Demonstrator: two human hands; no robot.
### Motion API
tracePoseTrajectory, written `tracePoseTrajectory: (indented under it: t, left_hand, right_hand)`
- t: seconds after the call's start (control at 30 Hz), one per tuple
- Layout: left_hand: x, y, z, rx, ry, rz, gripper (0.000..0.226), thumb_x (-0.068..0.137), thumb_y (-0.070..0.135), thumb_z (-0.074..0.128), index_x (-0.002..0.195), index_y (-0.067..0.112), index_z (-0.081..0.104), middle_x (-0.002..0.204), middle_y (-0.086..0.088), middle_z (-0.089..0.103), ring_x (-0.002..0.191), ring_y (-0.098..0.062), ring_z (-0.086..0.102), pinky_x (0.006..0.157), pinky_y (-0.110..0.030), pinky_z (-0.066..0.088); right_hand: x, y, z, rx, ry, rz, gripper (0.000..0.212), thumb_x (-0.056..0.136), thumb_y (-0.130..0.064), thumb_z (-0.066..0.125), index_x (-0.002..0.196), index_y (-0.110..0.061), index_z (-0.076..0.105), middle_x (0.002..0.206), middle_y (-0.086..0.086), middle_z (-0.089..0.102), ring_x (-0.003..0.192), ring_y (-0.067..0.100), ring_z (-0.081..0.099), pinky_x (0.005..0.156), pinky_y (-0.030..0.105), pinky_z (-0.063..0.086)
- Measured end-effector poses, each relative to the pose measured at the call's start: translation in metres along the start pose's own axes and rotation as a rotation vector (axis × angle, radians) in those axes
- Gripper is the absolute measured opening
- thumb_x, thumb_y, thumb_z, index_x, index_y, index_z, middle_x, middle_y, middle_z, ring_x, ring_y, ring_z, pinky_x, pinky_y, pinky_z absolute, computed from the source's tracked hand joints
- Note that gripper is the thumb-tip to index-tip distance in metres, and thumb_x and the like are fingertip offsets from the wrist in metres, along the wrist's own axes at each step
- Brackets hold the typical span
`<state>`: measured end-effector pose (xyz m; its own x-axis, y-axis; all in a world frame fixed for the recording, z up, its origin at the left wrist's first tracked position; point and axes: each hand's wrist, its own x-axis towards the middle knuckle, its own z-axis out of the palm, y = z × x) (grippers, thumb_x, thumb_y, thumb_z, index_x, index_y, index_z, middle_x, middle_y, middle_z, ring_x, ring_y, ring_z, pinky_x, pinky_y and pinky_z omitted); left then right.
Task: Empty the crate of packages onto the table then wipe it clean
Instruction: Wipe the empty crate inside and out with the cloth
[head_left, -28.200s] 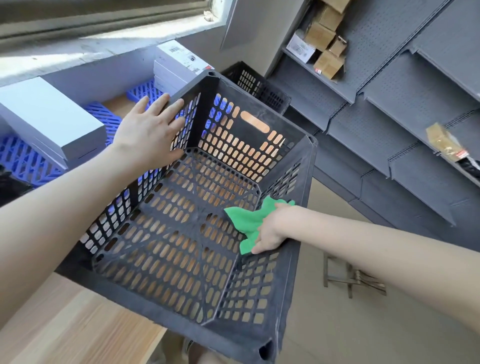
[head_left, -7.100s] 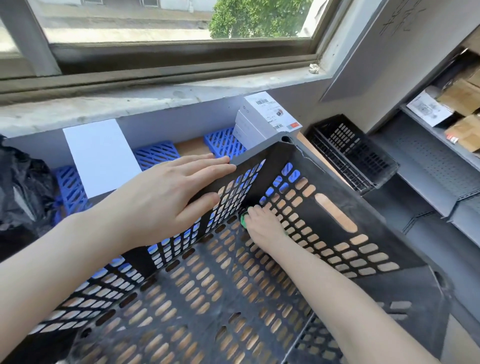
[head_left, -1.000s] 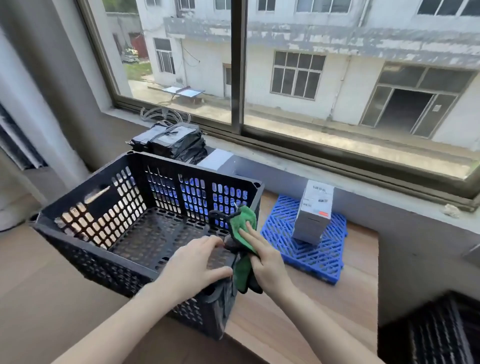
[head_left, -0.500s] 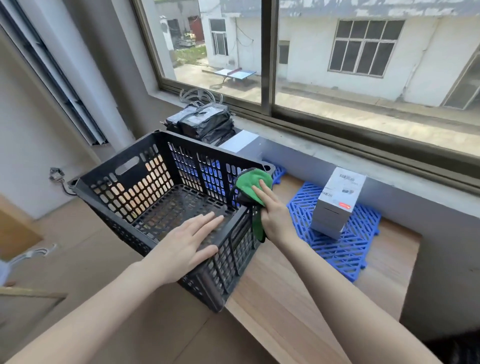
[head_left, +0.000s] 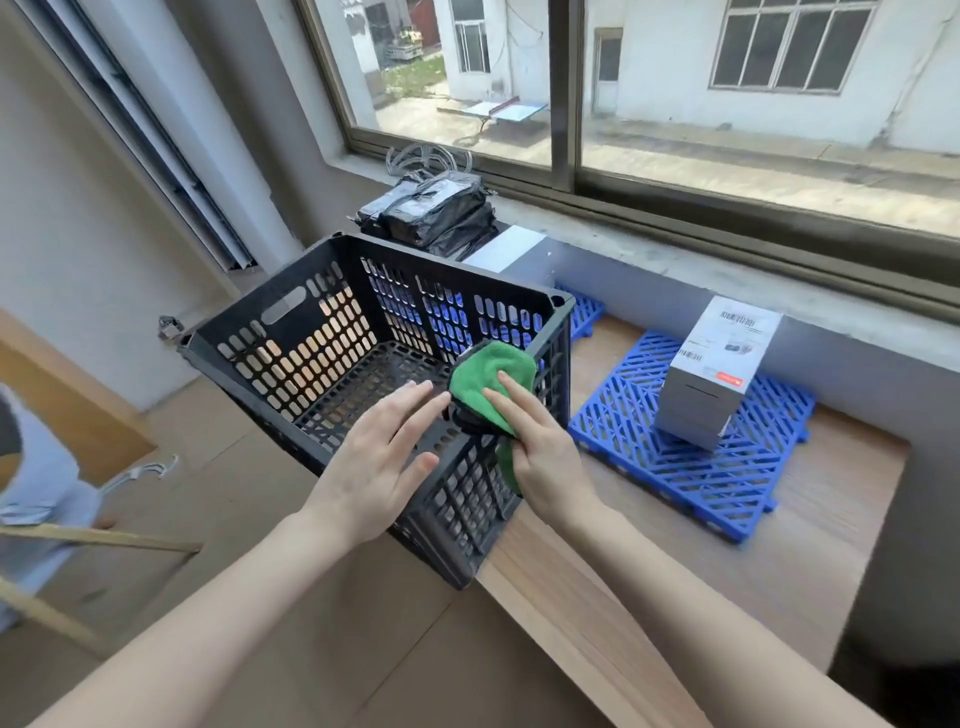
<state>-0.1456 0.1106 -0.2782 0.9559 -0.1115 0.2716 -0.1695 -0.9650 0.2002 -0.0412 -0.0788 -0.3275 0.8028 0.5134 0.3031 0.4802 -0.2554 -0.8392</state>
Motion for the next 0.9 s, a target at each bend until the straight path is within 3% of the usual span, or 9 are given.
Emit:
tracePoseTrajectory:
  t: [0.2, 0.3, 0.37, 0.47, 0.57, 0.73, 0.9]
  left_hand:
    - [0.001, 0.007, -0.009, 0.190, 0.028, 0.156, 0.056, 0.101, 0.052, 0.033, 0.147, 0.020, 0.035, 0.151, -0.008, 0.040, 0.142, -0.026, 0.035, 0.112, -0.052, 0.032]
    - [-0.002, 0.010, -0.011, 0.151, 0.020, 0.211, 0.057, 0.101, 0.053, 0.033, 0.147, 0.018, 0.036, 0.151, -0.008, 0.042, 0.141, -0.025, 0.037, 0.110, -0.052, 0.035]
    - [-0.002, 0.013, -0.011, 0.137, -0.023, 0.227, 0.059, 0.101, 0.053, 0.034, 0.147, 0.017, 0.038, 0.153, -0.007, 0.039, 0.143, -0.024, 0.035, 0.110, -0.051, 0.036]
    - [0.002, 0.013, -0.012, 0.123, -0.098, 0.224, 0.060, 0.100, 0.052, 0.035, 0.149, 0.017, 0.037, 0.157, -0.002, 0.032, 0.146, -0.020, 0.028, 0.113, -0.047, 0.032]
    - [0.016, 0.014, -0.012, 0.116, -0.169, 0.224, 0.057, 0.101, 0.045, 0.034, 0.151, 0.017, 0.034, 0.159, 0.002, 0.028, 0.148, -0.016, 0.021, 0.119, -0.040, 0.023]
    - [0.054, 0.010, -0.007, 0.142, -0.240, 0.205, 0.058, 0.101, 0.043, 0.028, 0.154, 0.020, 0.024, 0.161, 0.011, 0.019, 0.150, -0.007, 0.009, 0.121, -0.024, 0.005]
    - [0.077, 0.007, 0.012, 0.054, -0.275, 0.182, 0.058, 0.099, 0.037, 0.028, 0.154, 0.019, 0.027, 0.161, 0.011, 0.021, 0.149, -0.005, 0.011, 0.121, -0.026, 0.010]
  right_hand:
    - [-0.056, -0.029, 0.035, 0.056, -0.076, -0.118, 0.054, 0.086, -0.011, 0.034, 0.136, -0.017, 0.054, 0.151, -0.005, 0.038, 0.139, 0.005, 0.030, 0.115, 0.016, 0.019]
    - [-0.077, -0.035, 0.041, 0.191, -0.101, -0.088, 0.063, 0.081, 0.006, 0.039, 0.136, -0.021, 0.054, 0.151, -0.011, 0.037, 0.140, -0.002, 0.028, 0.114, 0.015, 0.020]
    - [-0.086, -0.031, 0.042, 0.284, -0.017, -0.016, 0.068, 0.075, 0.010, 0.038, 0.131, -0.022, 0.059, 0.146, -0.014, 0.043, 0.136, -0.002, 0.035, 0.114, 0.018, 0.026]
    - [-0.086, -0.017, 0.040, 0.404, 0.256, 0.174, 0.067, 0.071, 0.007, 0.038, 0.122, -0.030, 0.062, 0.135, -0.016, 0.053, 0.129, -0.002, 0.044, 0.113, 0.026, 0.032]
    - [-0.069, -0.002, 0.032, 0.466, 0.454, 0.352, 0.061, 0.074, -0.003, 0.038, 0.126, -0.028, 0.058, 0.135, -0.011, 0.055, 0.129, -0.001, 0.044, 0.114, 0.033, 0.031]
    - [-0.028, 0.005, 0.034, 0.545, 0.475, 0.440, 0.054, 0.086, -0.025, 0.043, 0.139, -0.019, 0.049, 0.143, -0.009, 0.048, 0.134, 0.000, 0.038, 0.116, 0.033, 0.028]
    - [0.008, -0.001, 0.051, 0.568, 0.481, 0.344, 0.057, 0.089, -0.006, 0.043, 0.145, -0.019, 0.041, 0.150, -0.011, 0.039, 0.138, -0.005, 0.030, 0.116, 0.019, 0.021]
